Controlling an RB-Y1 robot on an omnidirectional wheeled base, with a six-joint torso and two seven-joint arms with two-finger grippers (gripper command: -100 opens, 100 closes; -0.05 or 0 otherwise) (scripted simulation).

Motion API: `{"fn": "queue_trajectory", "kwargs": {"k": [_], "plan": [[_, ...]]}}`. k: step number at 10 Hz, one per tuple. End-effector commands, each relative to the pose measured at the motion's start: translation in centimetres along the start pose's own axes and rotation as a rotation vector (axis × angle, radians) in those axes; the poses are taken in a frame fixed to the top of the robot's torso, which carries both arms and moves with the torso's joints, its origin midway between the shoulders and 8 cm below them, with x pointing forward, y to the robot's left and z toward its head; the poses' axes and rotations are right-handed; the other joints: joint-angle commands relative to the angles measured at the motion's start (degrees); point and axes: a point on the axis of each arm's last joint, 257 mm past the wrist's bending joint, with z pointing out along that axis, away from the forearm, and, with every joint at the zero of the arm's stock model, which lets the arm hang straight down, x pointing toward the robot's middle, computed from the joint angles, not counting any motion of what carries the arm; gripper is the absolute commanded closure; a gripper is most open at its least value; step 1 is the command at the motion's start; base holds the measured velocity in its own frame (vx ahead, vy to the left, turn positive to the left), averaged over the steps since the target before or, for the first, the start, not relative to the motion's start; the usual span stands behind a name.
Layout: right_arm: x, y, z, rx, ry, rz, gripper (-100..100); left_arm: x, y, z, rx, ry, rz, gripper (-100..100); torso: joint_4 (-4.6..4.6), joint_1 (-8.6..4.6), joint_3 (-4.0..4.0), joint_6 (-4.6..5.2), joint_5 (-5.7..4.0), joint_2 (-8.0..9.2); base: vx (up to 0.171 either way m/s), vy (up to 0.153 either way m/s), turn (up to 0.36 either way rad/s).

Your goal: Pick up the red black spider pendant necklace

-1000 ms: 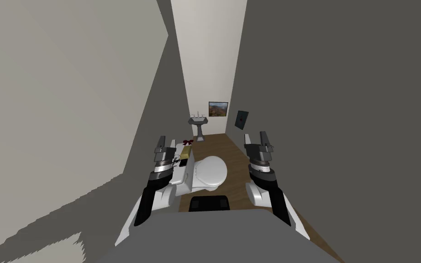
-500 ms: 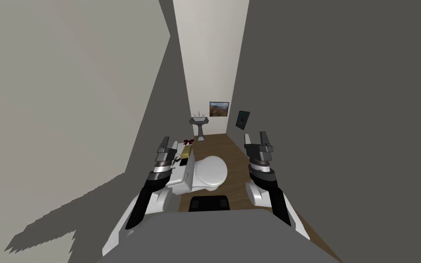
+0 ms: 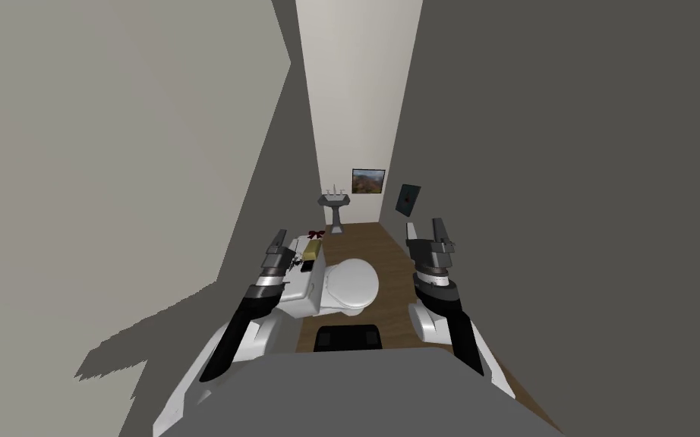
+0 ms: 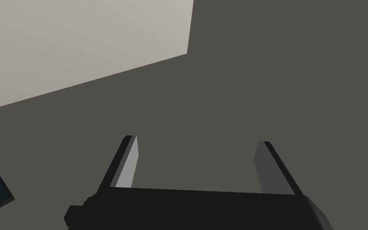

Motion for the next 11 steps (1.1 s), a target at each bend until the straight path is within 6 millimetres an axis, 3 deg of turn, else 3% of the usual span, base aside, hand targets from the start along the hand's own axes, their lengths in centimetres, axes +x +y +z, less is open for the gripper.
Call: {"fn": "queue_trajectory", "kwargs": {"k": [1, 11], "plan": [[0.0, 0.0, 0.0, 0.000, 0.000, 0.000, 0, -0.1, 1.3, -0.4, -0.058, 0.000, -0.009, -100, 0.00, 0.00, 0.00, 0.00, 0.00, 0.00, -0.024, -0.047, 0.110], [0.0, 0.0, 0.0, 0.000, 0.000, 0.000, 0, -0.9, 6.9, -2.7, -0.315, -0.035, -0.067, -100, -0.01, 0.07, -0.03, 0.02, 0.01, -0.06, -0.019, -0.029, 0.066]]}}
